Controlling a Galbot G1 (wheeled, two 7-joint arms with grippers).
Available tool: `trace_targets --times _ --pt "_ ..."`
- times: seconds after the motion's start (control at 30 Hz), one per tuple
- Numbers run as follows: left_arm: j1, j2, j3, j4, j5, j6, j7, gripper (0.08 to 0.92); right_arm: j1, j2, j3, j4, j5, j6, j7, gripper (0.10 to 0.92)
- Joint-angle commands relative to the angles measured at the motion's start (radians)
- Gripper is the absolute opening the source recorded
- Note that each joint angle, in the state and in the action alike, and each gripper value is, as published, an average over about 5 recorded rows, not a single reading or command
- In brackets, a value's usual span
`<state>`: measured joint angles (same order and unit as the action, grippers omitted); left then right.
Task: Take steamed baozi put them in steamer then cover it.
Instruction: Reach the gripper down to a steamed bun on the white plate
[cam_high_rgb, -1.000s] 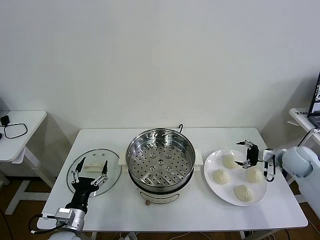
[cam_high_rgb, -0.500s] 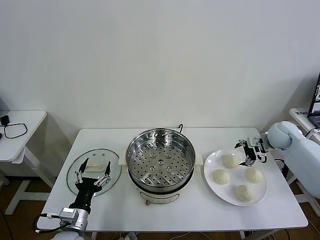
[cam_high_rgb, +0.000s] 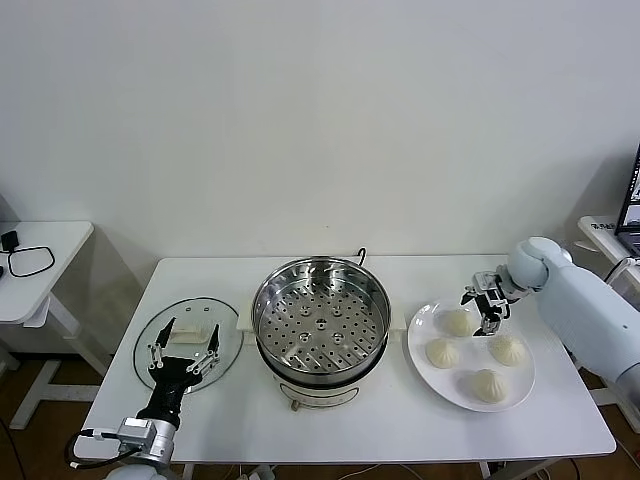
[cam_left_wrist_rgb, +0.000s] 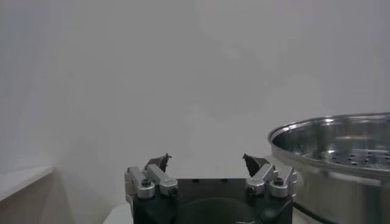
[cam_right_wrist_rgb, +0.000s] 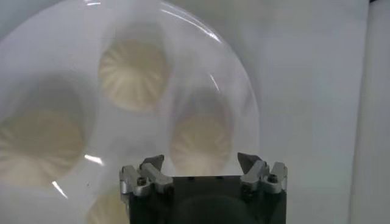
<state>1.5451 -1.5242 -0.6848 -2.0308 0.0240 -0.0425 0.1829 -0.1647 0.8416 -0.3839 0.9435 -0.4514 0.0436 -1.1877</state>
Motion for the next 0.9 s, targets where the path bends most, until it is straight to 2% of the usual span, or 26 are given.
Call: trace_targets --times 0.03,0.37,0.63,0.9 --pt "0.001 0.0 0.0 0.0 0.001 -0.001 0.001 0.823 0.014 0.035 -0.009 -0.046 -0.036 0.001 -0.01 0.823" --pt "0.002 -0.002 -0.005 0.003 0.003 -0.006 0.002 0.823 -0.004 0.045 0.009 -0.043 -0.048 0.004 0.007 0.815" --pt "0.002 -0.004 -0.008 0.002 0.003 -0.01 0.003 0.823 -0.007 0.041 0.008 -0.033 -0.045 0.007 0.017 0.729" --pt "0.003 -0.005 -0.009 0.003 0.004 -0.013 0.005 0.823 -0.012 0.031 0.006 -0.013 -0.031 0.015 0.018 0.707"
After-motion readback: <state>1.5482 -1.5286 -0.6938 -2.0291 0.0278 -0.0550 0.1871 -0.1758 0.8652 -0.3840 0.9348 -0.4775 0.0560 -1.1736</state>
